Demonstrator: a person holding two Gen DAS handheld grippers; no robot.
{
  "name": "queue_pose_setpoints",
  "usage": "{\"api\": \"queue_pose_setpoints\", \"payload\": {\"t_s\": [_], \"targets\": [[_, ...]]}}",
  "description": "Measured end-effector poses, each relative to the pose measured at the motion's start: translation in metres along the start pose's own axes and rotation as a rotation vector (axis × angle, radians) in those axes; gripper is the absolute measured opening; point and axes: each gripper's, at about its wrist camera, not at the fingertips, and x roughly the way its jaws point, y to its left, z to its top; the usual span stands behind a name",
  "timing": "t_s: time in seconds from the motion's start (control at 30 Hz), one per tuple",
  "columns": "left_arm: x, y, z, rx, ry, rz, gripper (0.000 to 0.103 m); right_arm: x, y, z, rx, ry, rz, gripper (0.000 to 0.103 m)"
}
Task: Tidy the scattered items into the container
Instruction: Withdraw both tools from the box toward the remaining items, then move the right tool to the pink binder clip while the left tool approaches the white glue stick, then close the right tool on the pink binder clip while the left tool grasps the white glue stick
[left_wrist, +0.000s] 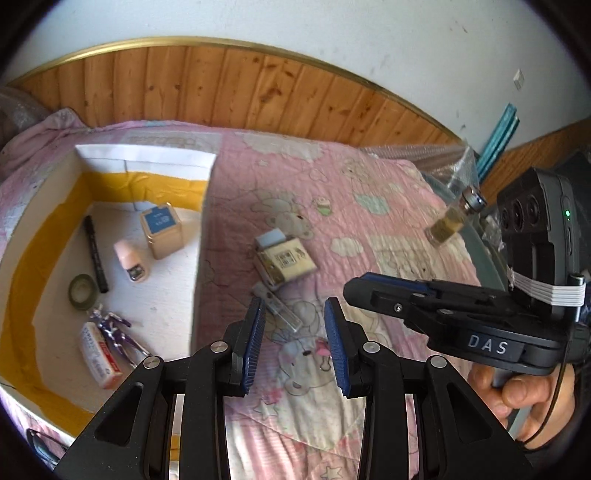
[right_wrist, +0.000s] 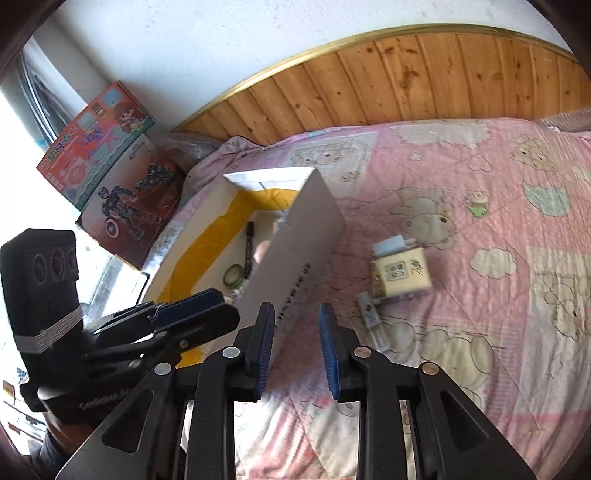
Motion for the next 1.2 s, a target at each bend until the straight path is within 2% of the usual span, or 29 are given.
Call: {"api": "queue_pose_setpoints", "payload": {"t_s": [0.1,0.23,0.37,0.5,0.73,0.8,0.83,0.9,0.97,1.0,1.03,1.07,1.13,1.2], "targets": [[0.022,-0.008,-0.003,-0.01,0.05,0.0,0.036,0.008,-0.018,-0.01,-0.015,0.064,-0.041,0.028],[0.056,-0.003,-0.005,-0.081,0.125,-0.003,0.039,0.022,-0.032,-0.032,-0.111,0.156,-0.119,0.045],[0.089,0.006,-0.007,-0.155,0.19,-0.011,0.041,0.036,-0.047,-0.053,-0.193,0.241,-0.14,0.058],[0.117,0.006,-0.009,-0.171,0.232,0.031,0.043,0.05,-0.053,-0.068,-0.262,0.284,-0.167,0.058],[0.15,0.009,-0.011,-0.146,0.252,0.133,0.045,0.071,-0.051,-0.079,-0.363,0.261,-0.178,0.058],[0.158,0.012,-0.011,-0.151,0.264,0.13,0.045,0.078,-0.054,-0.08,-0.367,0.269,-0.176,0.056],[0.16,0.012,-0.01,-0.148,0.264,0.133,0.045,0.081,-0.055,-0.08,-0.369,0.27,-0.181,0.05],[0.163,0.009,-0.009,-0.129,0.251,0.141,0.046,0.083,-0.058,-0.08,-0.375,0.257,-0.184,0.046],[0.165,0.007,-0.008,-0.115,0.24,0.142,0.045,0.082,-0.06,-0.078,-0.385,0.258,-0.188,0.033],[0.165,0.007,-0.007,-0.108,0.233,0.142,0.04,0.081,-0.062,-0.077,-0.383,0.271,-0.177,0.033],[0.166,0.007,-0.007,-0.096,0.226,0.141,0.03,0.079,-0.064,-0.075,-0.378,0.282,-0.163,0.029],[0.166,0.008,-0.006,-0.088,0.222,0.132,0.027,0.077,-0.067,-0.074,-0.373,0.29,-0.155,0.025],[0.165,0.012,-0.005,-0.096,0.218,0.11,0.017,0.072,-0.072,-0.073,-0.365,0.299,-0.154,0.025],[0.163,0.016,-0.004,-0.108,0.213,0.092,0.014,0.066,-0.078,-0.072,-0.351,0.304,-0.149,0.024]]}}
